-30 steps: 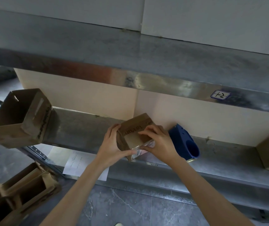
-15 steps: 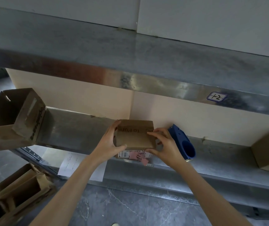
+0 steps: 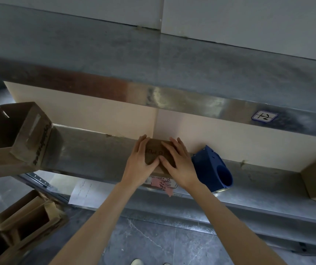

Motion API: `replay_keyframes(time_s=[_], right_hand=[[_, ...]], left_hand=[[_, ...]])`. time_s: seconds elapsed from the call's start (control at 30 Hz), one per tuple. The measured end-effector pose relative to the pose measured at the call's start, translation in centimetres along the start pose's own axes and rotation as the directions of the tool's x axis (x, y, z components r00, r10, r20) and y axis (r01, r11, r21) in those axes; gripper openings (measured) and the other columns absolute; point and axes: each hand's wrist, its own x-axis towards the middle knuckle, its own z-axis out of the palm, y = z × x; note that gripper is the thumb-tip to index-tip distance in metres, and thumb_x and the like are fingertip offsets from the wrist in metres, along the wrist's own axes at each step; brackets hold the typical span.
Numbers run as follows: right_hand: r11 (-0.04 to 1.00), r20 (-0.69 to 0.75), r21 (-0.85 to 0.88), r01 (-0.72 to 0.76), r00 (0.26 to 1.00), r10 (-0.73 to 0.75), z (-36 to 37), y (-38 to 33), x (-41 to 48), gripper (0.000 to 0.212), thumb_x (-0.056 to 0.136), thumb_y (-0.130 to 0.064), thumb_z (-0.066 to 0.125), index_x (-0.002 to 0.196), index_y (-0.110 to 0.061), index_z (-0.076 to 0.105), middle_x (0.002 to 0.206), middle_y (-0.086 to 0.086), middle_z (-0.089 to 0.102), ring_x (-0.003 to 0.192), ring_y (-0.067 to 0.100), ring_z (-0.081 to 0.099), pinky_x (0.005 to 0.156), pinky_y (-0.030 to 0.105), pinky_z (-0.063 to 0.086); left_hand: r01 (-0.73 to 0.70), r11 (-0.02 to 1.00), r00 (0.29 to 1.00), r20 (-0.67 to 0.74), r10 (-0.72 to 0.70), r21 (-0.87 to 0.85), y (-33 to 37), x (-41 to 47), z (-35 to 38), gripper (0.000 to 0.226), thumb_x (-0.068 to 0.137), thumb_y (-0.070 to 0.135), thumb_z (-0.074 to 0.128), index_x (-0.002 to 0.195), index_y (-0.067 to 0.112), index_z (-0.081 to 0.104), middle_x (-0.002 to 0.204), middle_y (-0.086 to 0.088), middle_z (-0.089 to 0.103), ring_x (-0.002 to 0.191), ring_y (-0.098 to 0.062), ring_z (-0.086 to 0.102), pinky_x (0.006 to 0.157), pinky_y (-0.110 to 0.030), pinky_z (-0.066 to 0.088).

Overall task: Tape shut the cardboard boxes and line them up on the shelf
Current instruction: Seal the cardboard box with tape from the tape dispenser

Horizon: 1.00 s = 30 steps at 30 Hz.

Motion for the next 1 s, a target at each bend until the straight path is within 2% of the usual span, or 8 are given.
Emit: replay_keyframes(time_s=[0.17,0.27,0.4,0.53,0.67,0.73,0.83,1.0], right_hand=[[0.996,-0.095,0.084,0.028,0.995,-0.020,0.5,0.1,0.3,0.042,0.099,-0.040,0.050,0.136,-0.022,0.053,0.145,0.001,0.038,0.138,0.018,0.029,0.113,0.034,0.030],[0.995,-0.104,0.090,0.040,0.994,-0.031,0.5,0.1,0.4,0.040,0.098,-0.038,0.052,0.134,-0.020,0.054,0.140,0.000,0.039,0.133,0.016,0.033,0.110,0.028,0.031],[0.994,-0.047,0.102,0.030,0.999,-0.025,0.1,0.1,0.3,0.043,0.098,-0.044,0.049,0.137,-0.025,0.051,0.144,-0.003,0.035,0.137,0.015,0.028,0.113,0.032,0.030],[0.987,0.010,0.162,-0.007,1.000,0.005,-0.6,0.4,0.3,0.047,0.095,-0.054,0.042,0.137,-0.034,0.048,0.154,-0.007,0.028,0.147,0.013,0.009,0.116,0.035,0.016],[0.980,-0.022,0.193,-0.042,0.999,0.047,-1.4,1.5,0.5,0.039,0.098,-0.045,0.049,0.136,-0.039,0.045,0.155,-0.013,0.025,0.147,0.010,0.006,0.113,0.038,0.018],[0.987,0.037,0.155,-0.041,0.999,0.036,-1.7,2.0,0.4,0.040,0.099,-0.041,0.050,0.138,-0.040,0.043,0.152,-0.015,0.025,0.144,0.012,0.016,0.112,0.038,0.025],[0.986,0.079,0.163,-0.036,0.997,0.023,-2.2,2.4,-0.2,0.042,0.099,-0.040,0.049,0.141,-0.035,0.043,0.143,-0.015,0.029,0.131,0.009,0.033,0.105,0.032,0.040],[0.981,0.040,0.194,-0.008,0.999,0.000,-3.3,3.4,-2.8,0.051,0.095,-0.057,0.047,0.140,-0.035,0.042,0.137,-0.009,0.036,0.121,0.006,0.045,0.099,0.023,0.042]], left_hand=[[-0.019,1.000,0.997,-0.075,0.019,0.010,-0.3,0.1,0.4,0.067,0.080,0.047,0.068,0.135,0.013,0.049,0.146,-0.002,0.043,0.120,-0.021,0.055,0.093,-0.024,0.045],[-0.022,1.000,0.996,-0.085,0.023,0.006,-0.4,0.2,0.5,0.068,0.079,0.049,0.067,0.134,0.014,0.050,0.145,-0.001,0.044,0.121,-0.020,0.054,0.094,-0.025,0.046],[-0.047,0.999,0.999,-0.025,0.047,-0.018,-0.6,0.1,0.2,0.068,0.082,0.043,0.070,0.138,0.014,0.046,0.152,-0.002,0.036,0.128,-0.020,0.048,0.102,-0.028,0.045],[-0.088,0.996,0.996,0.005,0.088,-0.030,-0.5,-0.5,-0.4,0.066,0.085,0.042,0.069,0.140,0.020,0.042,0.159,0.003,0.023,0.136,-0.018,0.040,0.105,-0.025,0.040],[-0.114,0.992,0.991,-0.061,0.117,0.054,-0.5,-2.2,-0.9,0.063,0.084,0.044,0.067,0.139,0.023,0.044,0.154,0.005,0.030,0.137,-0.018,0.037,0.104,-0.035,0.044],[-0.094,0.991,0.991,-0.085,0.102,0.094,-0.6,-3.0,-0.9,0.060,0.084,0.043,0.069,0.136,0.022,0.048,0.148,0.002,0.037,0.132,-0.018,0.039,0.100,-0.037,0.048],[-0.097,0.990,0.992,-0.072,0.104,0.101,-0.8,-3.2,-1.3,0.055,0.086,0.044,0.068,0.135,0.023,0.051,0.143,0.001,0.040,0.126,-0.015,0.043,0.084,-0.029,0.052],[-0.112,0.986,0.984,-0.122,0.127,0.124,-1.3,-1.8,-2.3,0.040,0.085,0.032,0.075,0.119,0.016,0.060,0.126,-0.004,0.056,0.112,-0.024,0.057,0.079,-0.037,0.057]])
